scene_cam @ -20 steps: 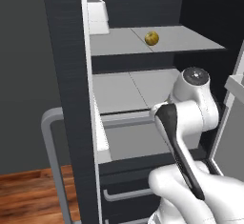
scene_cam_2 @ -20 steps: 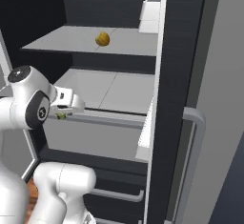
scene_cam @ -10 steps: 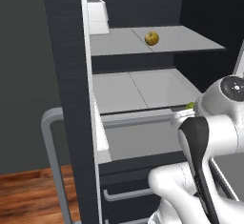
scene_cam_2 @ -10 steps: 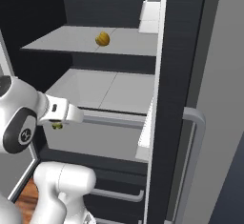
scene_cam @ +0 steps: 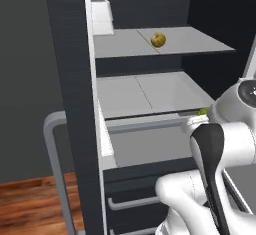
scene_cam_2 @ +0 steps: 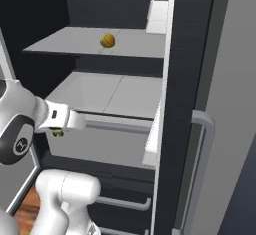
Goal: Place the cold items (squash and broccoli) from the fridge in one tupperware on the dining counter. Place the warm items (kebab skewer and hot dog) in the stove area in another tupperware.
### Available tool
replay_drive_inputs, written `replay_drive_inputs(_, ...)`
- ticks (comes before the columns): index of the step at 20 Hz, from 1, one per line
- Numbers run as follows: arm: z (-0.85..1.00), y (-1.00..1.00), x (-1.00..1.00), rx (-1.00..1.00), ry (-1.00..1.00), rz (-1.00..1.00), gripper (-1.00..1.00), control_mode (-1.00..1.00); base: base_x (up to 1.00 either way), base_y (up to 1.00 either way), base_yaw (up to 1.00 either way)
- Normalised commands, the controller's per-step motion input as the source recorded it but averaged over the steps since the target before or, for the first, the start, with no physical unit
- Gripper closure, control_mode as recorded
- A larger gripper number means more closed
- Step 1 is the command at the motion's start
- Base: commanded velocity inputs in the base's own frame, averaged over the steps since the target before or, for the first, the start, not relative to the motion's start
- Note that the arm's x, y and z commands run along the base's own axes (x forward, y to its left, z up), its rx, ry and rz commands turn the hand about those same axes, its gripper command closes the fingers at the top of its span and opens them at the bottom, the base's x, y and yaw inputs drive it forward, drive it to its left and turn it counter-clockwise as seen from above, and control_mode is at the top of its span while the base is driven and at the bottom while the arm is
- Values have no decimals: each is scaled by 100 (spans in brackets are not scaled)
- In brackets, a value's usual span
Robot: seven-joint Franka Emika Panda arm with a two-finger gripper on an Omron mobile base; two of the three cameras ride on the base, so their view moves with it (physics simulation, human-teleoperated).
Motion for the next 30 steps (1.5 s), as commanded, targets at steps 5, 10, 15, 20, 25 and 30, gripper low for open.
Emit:
replay_drive_inputs(5,0,0,0,0,0,0,100,100,-97,0,-15)
replay_drive_inputs(10,0,0,0,0,0,0,100,100,-93,25,-29)
replay_drive_inputs(15,0,0,0,0,0,0,100,100,-92,48,-39)
replay_drive_inputs(20,0,0,0,0,0,0,100,100,-88,57,-39)
replay_drive_inputs(25,0,0,0,0,0,0,100,100,-85,41,-43)
replay_drive_inputs(30,0,0,0,0,0,0,100,100,-89,38,-45)
